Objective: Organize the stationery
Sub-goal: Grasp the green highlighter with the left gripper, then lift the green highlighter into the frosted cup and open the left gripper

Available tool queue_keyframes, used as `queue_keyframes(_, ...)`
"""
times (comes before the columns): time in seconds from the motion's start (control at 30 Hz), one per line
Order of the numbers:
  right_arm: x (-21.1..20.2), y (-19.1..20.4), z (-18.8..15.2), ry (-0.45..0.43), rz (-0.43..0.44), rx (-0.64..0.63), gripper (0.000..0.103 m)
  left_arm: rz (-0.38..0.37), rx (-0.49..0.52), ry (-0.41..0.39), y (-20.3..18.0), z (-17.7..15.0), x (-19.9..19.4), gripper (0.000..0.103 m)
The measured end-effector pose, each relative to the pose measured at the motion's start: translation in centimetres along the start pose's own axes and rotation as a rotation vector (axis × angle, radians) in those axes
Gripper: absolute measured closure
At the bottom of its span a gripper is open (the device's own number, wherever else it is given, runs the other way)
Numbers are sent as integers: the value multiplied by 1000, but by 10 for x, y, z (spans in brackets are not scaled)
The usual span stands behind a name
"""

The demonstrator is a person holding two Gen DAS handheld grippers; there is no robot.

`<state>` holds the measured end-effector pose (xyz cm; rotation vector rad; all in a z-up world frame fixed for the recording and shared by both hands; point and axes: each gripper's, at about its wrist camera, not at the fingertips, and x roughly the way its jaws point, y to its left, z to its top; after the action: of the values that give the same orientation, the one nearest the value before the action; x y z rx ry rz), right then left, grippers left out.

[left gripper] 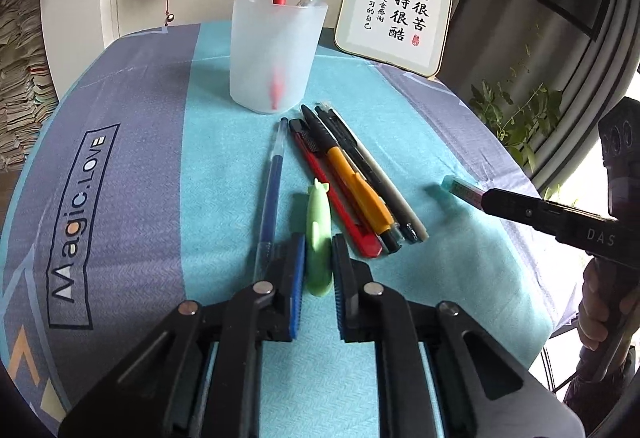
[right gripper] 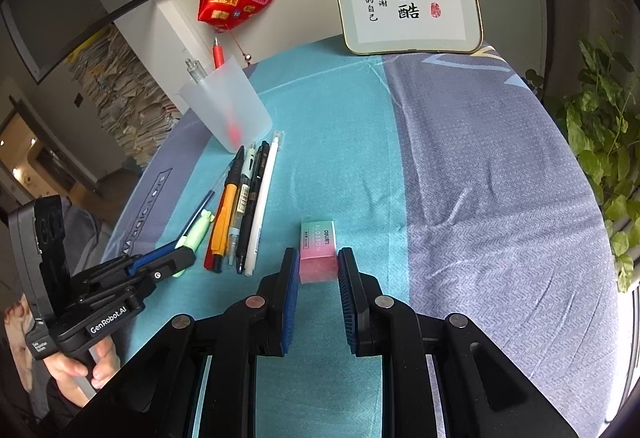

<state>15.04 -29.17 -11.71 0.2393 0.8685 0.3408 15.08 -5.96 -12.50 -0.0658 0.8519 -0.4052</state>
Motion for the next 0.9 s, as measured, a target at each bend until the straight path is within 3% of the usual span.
queue_keyframes(0.33, -12, 13, 10, -32, 21, -18, 82, -35, 12, -98, -4, 20, -35, 92)
queue_keyframes(0.57, -27, 32, 33, -81, 40, -62, 82, -4, 12, -137, 8, 46, -49, 92)
queue_keyframes(0.9, -36, 42, 48, -113, 63, -64, 82, -9, 60, -176, 17, 119, -52, 92)
